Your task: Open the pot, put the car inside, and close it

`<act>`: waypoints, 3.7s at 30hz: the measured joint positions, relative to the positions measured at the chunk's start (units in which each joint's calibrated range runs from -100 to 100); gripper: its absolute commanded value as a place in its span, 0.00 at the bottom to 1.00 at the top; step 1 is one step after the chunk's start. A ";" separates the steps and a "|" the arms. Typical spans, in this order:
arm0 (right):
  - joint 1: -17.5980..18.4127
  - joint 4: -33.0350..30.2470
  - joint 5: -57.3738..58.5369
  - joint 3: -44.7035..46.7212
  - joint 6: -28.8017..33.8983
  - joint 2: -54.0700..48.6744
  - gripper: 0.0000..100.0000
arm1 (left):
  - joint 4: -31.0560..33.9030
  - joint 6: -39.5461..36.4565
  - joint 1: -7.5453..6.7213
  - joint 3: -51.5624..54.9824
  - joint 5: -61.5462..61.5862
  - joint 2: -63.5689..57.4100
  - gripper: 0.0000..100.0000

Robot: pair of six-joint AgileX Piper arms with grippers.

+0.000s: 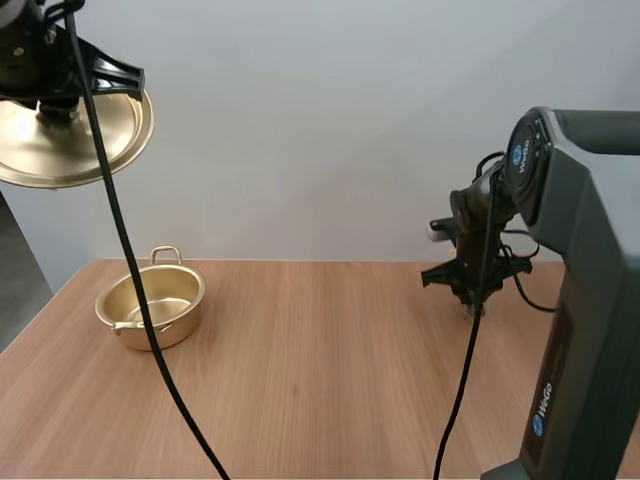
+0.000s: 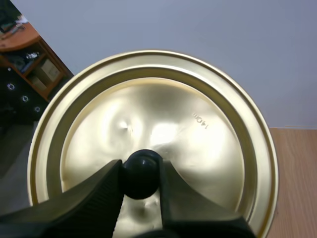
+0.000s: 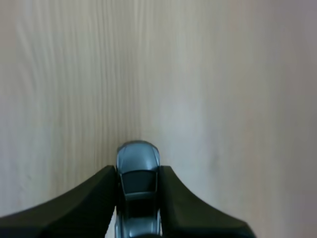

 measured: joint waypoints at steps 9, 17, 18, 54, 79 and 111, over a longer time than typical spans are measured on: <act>5.18 7.37 3.72 -9.09 -8.36 -11.02 0.00 | 0.35 0.58 0.00 0.00 0.00 -11.54 0.00; 11.71 21.67 11.00 -10.32 -20.77 -17.05 0.00 | 3.25 0.70 0.00 0.00 0.00 -22.62 0.00; 12.48 23.41 11.86 -10.32 -22.37 -17.22 0.00 | 3.50 0.70 0.00 0.00 0.00 -23.32 0.00; 34.22 37.31 -16.51 -12.44 -39.74 -2.43 0.00 | 8.18 2.11 0.00 0.00 -0.01 -29.42 0.00; 34.53 37.31 1.58 -45.55 -39.85 23.24 0.00 | 8.18 2.11 0.00 0.00 -0.01 -30.51 0.00; 34.73 37.21 -1.41 -47.55 -35.03 27.84 1.00 | 8.18 2.11 0.00 0.00 -0.01 -30.51 0.00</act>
